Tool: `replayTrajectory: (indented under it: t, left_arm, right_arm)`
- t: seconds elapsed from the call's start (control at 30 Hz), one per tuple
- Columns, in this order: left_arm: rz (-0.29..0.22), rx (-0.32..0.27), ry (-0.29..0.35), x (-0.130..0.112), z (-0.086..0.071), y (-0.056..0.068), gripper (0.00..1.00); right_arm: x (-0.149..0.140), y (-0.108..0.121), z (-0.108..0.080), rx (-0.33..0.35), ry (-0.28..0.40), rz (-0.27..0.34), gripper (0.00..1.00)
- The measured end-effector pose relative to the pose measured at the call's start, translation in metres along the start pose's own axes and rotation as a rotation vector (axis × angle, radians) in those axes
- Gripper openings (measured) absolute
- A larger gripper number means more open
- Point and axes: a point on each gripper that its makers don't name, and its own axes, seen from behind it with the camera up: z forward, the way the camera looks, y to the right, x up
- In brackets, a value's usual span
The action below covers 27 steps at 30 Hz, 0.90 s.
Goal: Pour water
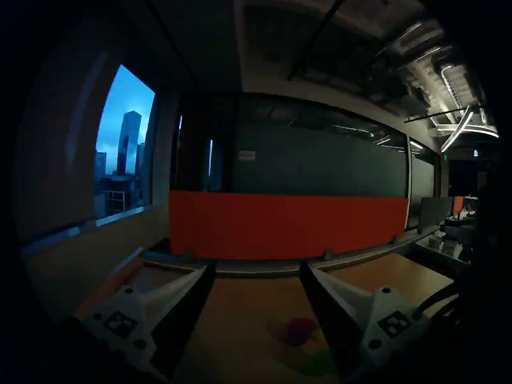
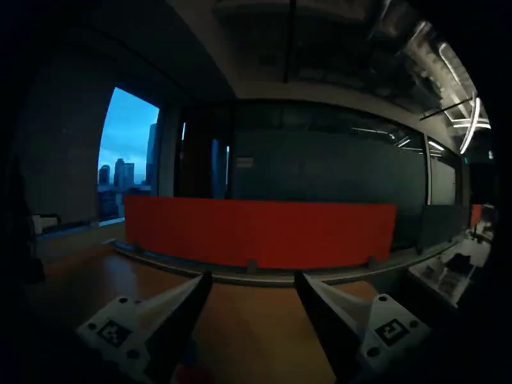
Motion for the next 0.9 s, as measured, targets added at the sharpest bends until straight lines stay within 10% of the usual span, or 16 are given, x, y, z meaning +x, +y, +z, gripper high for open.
replayTrajectory:
  t: [0.9]
  left_arm:
    - [0.052,-0.259,-0.027,0.006,0.005,0.046,0.96]
  right_arm:
    - [0.006,-0.028,0.003,0.206,-0.030,-0.093,0.99]
